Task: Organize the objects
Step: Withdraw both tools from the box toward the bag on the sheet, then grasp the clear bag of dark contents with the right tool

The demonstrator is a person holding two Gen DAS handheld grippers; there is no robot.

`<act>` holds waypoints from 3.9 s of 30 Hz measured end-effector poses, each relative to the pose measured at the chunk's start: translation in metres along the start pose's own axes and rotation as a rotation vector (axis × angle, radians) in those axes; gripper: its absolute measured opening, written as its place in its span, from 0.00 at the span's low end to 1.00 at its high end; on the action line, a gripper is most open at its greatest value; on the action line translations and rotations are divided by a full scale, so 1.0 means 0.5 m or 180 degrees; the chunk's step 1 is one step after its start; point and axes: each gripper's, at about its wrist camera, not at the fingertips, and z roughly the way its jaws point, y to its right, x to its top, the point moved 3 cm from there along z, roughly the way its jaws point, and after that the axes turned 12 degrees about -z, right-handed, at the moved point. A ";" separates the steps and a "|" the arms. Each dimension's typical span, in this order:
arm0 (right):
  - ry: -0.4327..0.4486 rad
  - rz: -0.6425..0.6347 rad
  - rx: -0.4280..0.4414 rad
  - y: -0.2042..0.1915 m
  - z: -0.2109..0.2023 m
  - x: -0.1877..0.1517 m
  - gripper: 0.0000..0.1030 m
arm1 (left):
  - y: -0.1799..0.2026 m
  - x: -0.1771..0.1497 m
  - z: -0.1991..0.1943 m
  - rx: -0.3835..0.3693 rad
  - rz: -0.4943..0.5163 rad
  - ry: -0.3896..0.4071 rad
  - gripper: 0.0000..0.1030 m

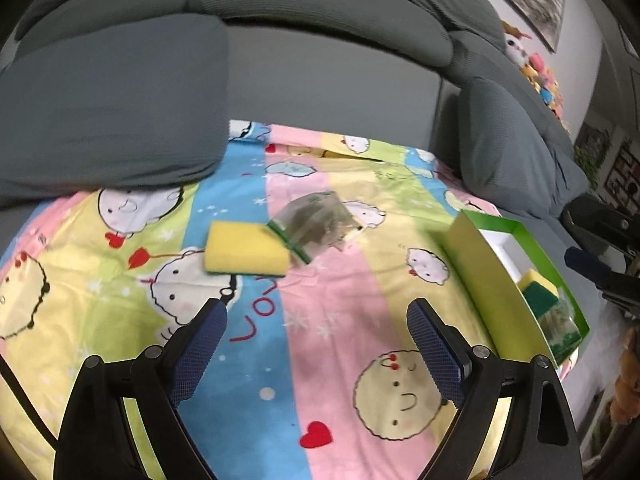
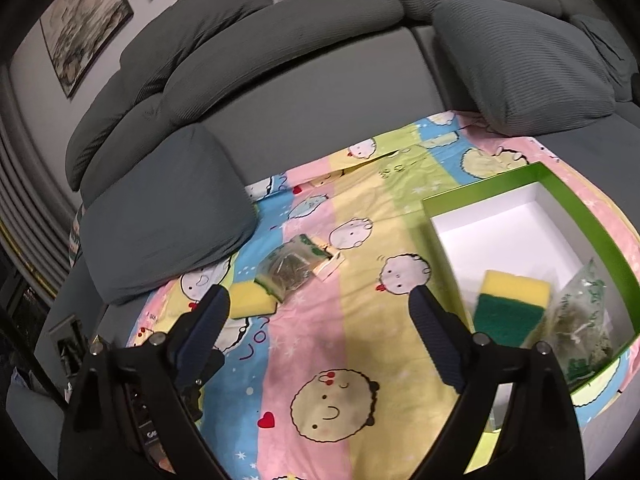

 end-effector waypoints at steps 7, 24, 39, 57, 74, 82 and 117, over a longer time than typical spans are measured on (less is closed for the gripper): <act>-0.0166 -0.0039 0.0005 -0.022 0.046 -0.003 0.88 | -0.062 -0.011 0.060 0.0275 -0.0126 -0.0244 0.89; -0.0414 -0.0080 -0.0001 -0.058 0.117 -0.019 0.88 | -0.100 0.000 0.067 0.0308 -0.0314 -0.0233 0.89; -0.0468 0.0286 0.0094 -0.045 0.169 -0.029 0.88 | -0.137 0.015 0.053 0.0273 -0.0604 -0.0199 0.89; -0.0601 0.1413 0.0360 -0.061 0.419 0.000 0.85 | -0.208 0.043 0.019 0.0382 -0.0898 -0.0068 0.89; -0.0616 0.1499 0.0119 -0.026 0.464 -0.013 0.47 | -0.228 0.053 0.021 0.0381 -0.0930 -0.0085 0.89; -0.0801 0.1209 0.0294 -0.048 0.369 -0.004 0.45 | -0.212 0.052 0.024 0.0369 -0.0850 -0.0095 0.89; -0.1663 0.0688 0.0775 -0.050 0.304 -0.158 0.60 | -0.029 -0.083 0.171 -0.0719 -0.0528 -0.1514 0.69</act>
